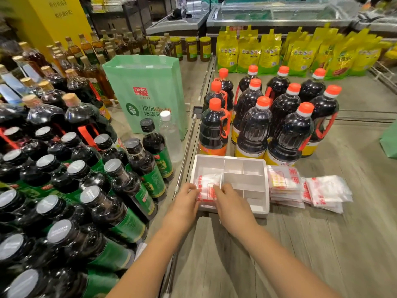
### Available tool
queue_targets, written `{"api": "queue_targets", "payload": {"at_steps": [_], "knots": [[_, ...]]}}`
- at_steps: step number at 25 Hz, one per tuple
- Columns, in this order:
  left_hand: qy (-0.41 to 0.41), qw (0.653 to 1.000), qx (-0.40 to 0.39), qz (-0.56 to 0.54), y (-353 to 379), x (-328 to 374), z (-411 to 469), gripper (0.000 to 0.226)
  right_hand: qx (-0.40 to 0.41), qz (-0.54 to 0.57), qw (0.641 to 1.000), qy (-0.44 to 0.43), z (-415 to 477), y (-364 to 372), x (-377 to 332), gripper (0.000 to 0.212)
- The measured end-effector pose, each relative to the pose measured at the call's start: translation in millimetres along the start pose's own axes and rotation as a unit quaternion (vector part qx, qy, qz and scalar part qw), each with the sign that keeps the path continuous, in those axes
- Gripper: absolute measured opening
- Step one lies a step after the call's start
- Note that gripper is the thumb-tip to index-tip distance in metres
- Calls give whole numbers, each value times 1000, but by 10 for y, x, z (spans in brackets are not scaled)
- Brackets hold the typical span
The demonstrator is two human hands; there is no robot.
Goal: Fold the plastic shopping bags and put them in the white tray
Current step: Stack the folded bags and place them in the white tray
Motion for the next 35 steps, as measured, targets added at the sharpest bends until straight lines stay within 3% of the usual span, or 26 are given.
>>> {"api": "queue_targets", "payload": {"at_steps": [4,7,9,12,17,21,25,31,35], "knots": [[4,998,-26,64,97,-64,-40,28,21,-50,998,20,-25,91,-25,57],[36,987,-47,149,177,-151,-37,28,21,-86,996,-9,-46,166,-24,51],[37,992,-28,116,194,-184,-19,28,19,-116,993,-26,-49,204,-20,49],[81,983,-7,164,-6,39,-21,27,-22,-129,991,-23,-79,178,-76,51],[39,968,-53,244,-36,102,-3,18,-127,-162,978,-27,-25,65,-165,62],[11,922,-136,362,35,216,12,51,-196,-229,952,-48,190,30,-168,66],[3,912,-137,388,41,250,112,57,-230,-277,931,-53,404,67,-125,68],[12,892,-162,421,70,236,350,59,-219,-226,949,-21,560,50,-79,79],[-3,913,-147,380,13,322,324,61,-130,-77,988,-21,316,-114,58,64]]}}
Point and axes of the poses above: each hand's wrist, its own z-axis towards the middle knuckle, its own y-axis out of the palm, x = y × z, the point moved 3 cm from there along z, towards the middle knuckle, and after that the axes turned 9 degrees about -z, right-handed, at the moved point
